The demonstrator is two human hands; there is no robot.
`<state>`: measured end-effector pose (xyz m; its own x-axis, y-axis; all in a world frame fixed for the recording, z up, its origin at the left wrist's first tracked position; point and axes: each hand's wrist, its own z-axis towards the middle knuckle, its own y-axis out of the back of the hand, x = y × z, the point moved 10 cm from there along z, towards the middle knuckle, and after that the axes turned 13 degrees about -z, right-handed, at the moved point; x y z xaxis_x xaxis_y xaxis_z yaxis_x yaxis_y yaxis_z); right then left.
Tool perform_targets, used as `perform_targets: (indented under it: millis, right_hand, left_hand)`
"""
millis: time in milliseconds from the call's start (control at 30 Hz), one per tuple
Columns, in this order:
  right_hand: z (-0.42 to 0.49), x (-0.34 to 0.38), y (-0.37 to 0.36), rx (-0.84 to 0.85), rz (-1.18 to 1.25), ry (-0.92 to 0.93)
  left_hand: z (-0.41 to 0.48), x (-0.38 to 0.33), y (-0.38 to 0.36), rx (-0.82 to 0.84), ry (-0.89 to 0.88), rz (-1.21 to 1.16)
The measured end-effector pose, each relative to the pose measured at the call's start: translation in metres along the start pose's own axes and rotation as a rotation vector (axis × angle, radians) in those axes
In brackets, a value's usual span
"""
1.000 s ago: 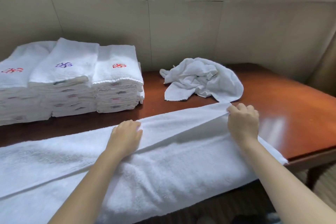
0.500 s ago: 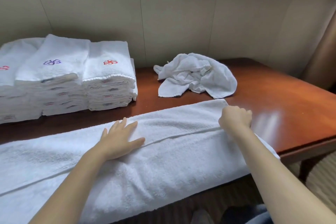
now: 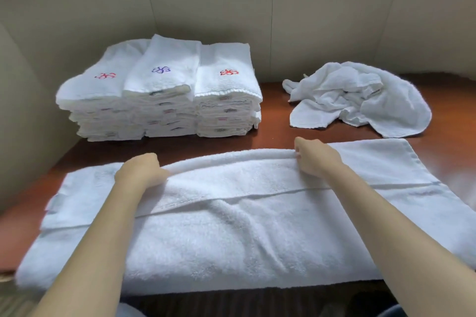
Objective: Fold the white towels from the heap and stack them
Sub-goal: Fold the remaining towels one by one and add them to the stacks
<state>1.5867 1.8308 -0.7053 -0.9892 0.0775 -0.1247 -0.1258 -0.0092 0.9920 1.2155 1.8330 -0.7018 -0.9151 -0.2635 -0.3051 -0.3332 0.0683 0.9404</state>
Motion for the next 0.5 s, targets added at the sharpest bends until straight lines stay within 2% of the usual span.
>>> perform_targets:
  millis: [67,167,233,333,400,500]
  right_hand:
    - [0.004,-0.002,0.004,-0.043,0.013,-0.063]
    - [0.003,-0.014,0.009,-0.204,0.066,-0.192]
    - [0.006,-0.016,0.002,-0.2,0.142,-0.185]
    - [0.013,-0.011,-0.024,-0.013,0.128,-0.117]
    - [0.015,-0.01,-0.029,0.017,0.05,-0.105]
    - [0.009,-0.009,-0.025,-0.009,-0.039,-0.133]
  left_hand:
    - [0.003,-0.004,0.007,-0.125,-0.061,-0.049]
    - [0.005,-0.016,0.013,-0.294,-0.183,-0.184]
    - [0.01,-0.024,0.002,-0.206,-0.231,-0.264]
    - [0.013,-0.032,-0.03,0.057,-0.27,-0.256]
    - [0.011,-0.034,-0.039,0.101,-0.309,-0.129]
    - [0.011,-0.03,-0.04,0.119,-0.335,-0.073]
